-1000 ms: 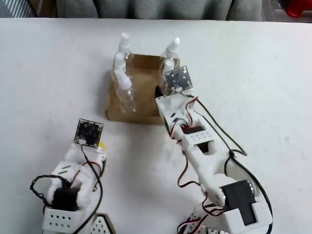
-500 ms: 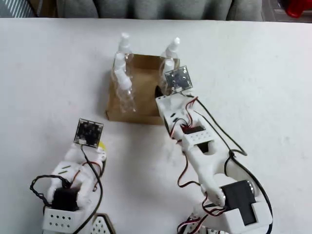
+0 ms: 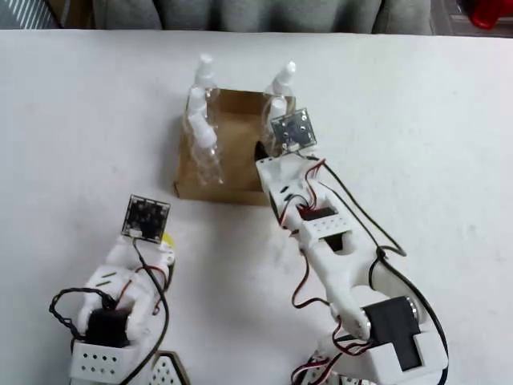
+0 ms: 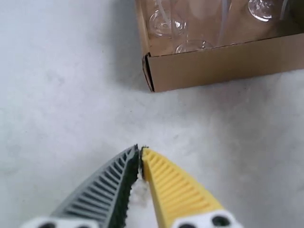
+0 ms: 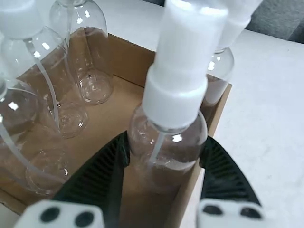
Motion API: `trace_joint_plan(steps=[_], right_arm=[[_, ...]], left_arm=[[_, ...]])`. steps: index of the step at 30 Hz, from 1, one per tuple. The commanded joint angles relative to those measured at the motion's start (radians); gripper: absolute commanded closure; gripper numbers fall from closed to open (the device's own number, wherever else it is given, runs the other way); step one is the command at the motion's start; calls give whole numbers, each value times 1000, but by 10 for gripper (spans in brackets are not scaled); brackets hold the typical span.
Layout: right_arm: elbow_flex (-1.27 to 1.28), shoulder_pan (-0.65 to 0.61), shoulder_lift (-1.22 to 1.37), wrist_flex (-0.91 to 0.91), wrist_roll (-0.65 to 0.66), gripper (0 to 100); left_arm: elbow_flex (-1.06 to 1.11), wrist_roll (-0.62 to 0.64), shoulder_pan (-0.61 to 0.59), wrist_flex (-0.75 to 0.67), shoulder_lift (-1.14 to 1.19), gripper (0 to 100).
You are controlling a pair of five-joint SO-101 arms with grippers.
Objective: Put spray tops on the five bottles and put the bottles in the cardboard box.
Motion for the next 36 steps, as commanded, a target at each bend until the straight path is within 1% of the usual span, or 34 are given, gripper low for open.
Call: trace_joint_plan(steps=[1, 4, 9, 11, 14, 17, 18, 21, 36], right_arm=[[-23, -4, -5, 4, 8, 867], [-23, -15, -5, 4, 8, 849], [-11, -21, -5, 5, 8, 743], [-8, -25, -5, 4, 8, 725], [-9, -25, -8, -1, -9, 724], [-12, -27, -15, -1, -121, 722], [-12, -35, -15, -1, -135, 722], [-12, -48, -10, -1, -118, 722], [-11, -47, -15, -1, -118, 722]], left_arm=[[-2, -9, -1, -8, -18, 976], [-2, -9, -1, -8, -18, 976], [-2, -9, -4, -8, -18, 976], [-2, -9, -4, -8, -18, 976], [-2, -9, -4, -8, -18, 976], [-2, -9, -4, -8, -18, 976], [-2, -9, -4, -8, -18, 976], [-2, -9, -4, -8, -18, 976], [-2, -9, -5, -8, -18, 976]])
